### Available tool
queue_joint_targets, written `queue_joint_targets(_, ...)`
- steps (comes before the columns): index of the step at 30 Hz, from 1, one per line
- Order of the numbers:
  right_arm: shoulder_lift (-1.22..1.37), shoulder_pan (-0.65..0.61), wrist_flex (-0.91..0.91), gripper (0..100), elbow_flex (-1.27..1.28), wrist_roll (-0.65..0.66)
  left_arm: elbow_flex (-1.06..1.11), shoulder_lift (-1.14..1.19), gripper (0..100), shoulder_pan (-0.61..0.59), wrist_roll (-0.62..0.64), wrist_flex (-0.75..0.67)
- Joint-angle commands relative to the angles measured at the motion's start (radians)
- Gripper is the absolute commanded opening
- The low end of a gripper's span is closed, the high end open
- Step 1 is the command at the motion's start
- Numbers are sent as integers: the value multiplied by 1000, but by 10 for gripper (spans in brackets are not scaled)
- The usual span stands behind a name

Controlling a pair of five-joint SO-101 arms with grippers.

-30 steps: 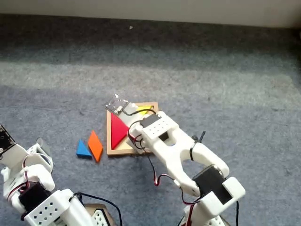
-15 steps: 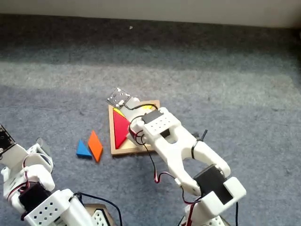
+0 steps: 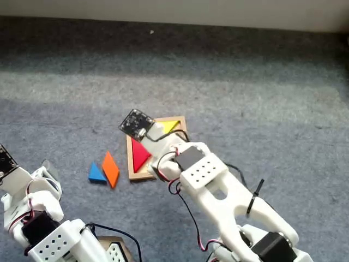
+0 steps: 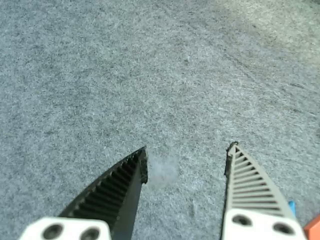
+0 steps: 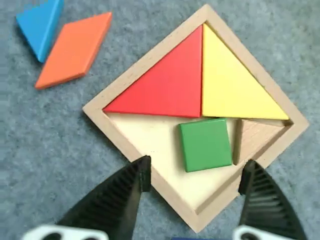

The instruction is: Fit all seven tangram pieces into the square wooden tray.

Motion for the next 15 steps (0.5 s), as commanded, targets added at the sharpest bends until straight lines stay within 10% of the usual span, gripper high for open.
queue_joint_targets(1,-50,-25,-142,274,101,-2,-2,-8,252,16,-9,-12)
queue_joint_targets(15,-64,285,-76,274,124,-247,-13,-8,253,44,-15,-12)
